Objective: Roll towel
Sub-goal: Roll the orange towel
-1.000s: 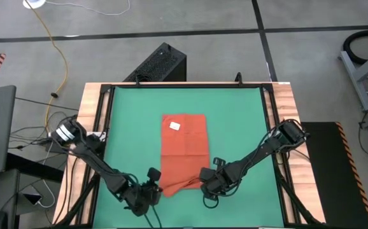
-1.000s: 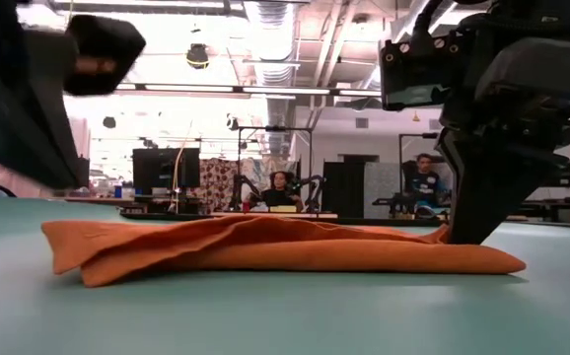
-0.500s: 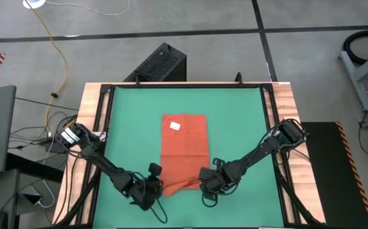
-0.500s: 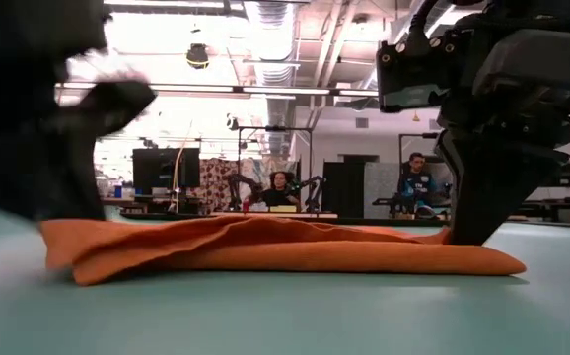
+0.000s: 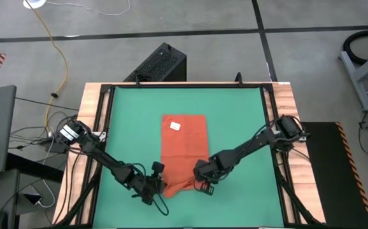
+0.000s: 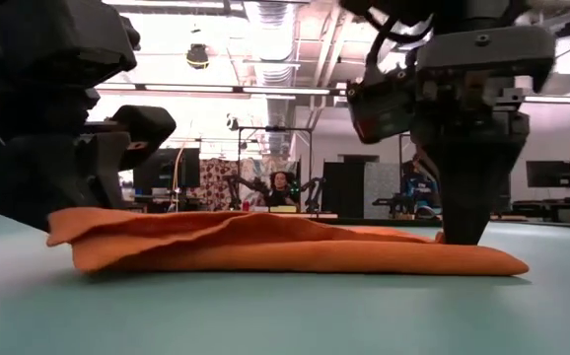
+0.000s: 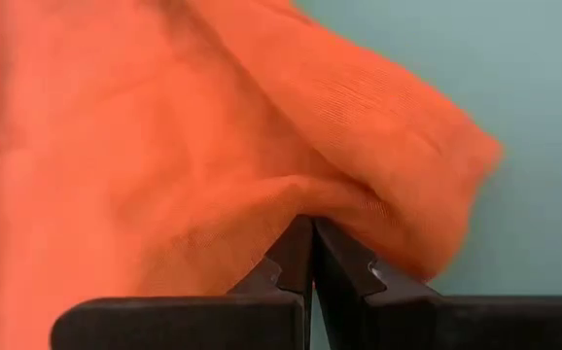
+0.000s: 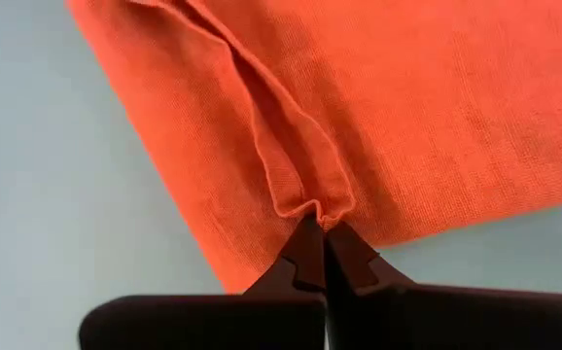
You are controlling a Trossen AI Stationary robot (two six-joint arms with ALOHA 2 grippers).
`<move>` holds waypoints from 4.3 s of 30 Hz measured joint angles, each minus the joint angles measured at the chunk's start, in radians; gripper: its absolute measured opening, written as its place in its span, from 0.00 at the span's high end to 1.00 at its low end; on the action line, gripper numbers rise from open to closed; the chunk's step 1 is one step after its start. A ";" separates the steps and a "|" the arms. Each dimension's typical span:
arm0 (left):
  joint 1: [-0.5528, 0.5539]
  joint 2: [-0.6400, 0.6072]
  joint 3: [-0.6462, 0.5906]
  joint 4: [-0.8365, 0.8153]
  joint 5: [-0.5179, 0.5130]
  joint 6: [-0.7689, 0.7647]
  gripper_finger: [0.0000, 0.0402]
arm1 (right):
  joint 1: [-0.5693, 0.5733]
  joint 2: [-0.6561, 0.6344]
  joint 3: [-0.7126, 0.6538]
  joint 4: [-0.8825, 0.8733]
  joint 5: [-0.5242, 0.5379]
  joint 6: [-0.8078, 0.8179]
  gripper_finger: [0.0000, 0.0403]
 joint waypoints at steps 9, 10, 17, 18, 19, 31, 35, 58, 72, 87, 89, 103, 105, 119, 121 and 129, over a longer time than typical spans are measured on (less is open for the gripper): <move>-0.002 0.000 0.001 0.002 0.082 -0.040 1.00 | -0.035 0.001 -0.002 -0.002 -0.062 -0.012 0.98; -0.002 -0.004 0.001 -0.001 0.082 -0.041 1.00 | -0.036 0.002 -0.002 -0.002 -0.062 -0.012 0.98; -0.032 -0.128 -0.008 -0.124 0.006 -0.050 1.00 | -0.035 0.002 -0.002 0.014 -0.033 -0.005 0.97; -0.040 -0.156 -0.009 -0.149 -0.025 -0.066 1.00 | -0.035 0.002 -0.002 0.015 -0.031 -0.005 0.97; -0.052 -0.185 -0.011 -0.158 -0.066 -0.079 1.00 | -0.033 0.002 -0.002 0.014 -0.030 -0.005 0.97; -0.153 -0.212 0.031 -0.029 -0.211 -0.186 1.00 | -0.024 0.002 -0.003 0.059 0.060 -0.032 0.97; -0.158 -0.057 0.099 -0.044 -0.169 -0.130 1.00 | -0.025 0.002 -0.003 0.062 0.080 -0.030 0.97; -0.211 0.164 0.371 -0.407 -0.520 -0.182 1.00 | 0.002 0.003 -0.003 0.085 0.158 0.005 0.97; -0.216 0.105 0.287 -0.382 -0.618 -0.343 1.00 | 0.002 0.003 -0.003 0.087 0.160 0.004 0.97; -0.290 -0.015 0.276 -0.291 -0.673 -0.294 1.00 | 0.015 0.003 -0.003 0.089 0.181 0.023 0.97; -0.298 -0.032 0.282 -0.183 -0.567 -0.211 1.00 | 0.015 0.003 -0.003 0.090 0.181 0.022 0.97; -0.158 0.081 0.276 -0.145 -0.354 -0.056 1.00 | 0.017 0.003 -0.002 0.112 0.181 0.022 0.97; -0.167 0.074 0.281 -0.169 -0.394 -0.082 1.00 | 0.018 0.003 -0.002 0.112 0.181 0.022 0.97; -0.170 0.076 0.246 -0.278 -0.490 -0.244 1.00 | 0.022 0.003 -0.002 0.109 0.189 0.019 0.97; -0.170 0.076 0.231 -0.278 -0.490 -0.283 1.00 | 0.025 0.003 -0.002 0.110 0.189 0.022 0.97; -0.179 0.076 0.187 -0.267 -0.481 -0.367 1.00 | 0.052 0.003 -0.002 0.109 0.207 0.045 0.97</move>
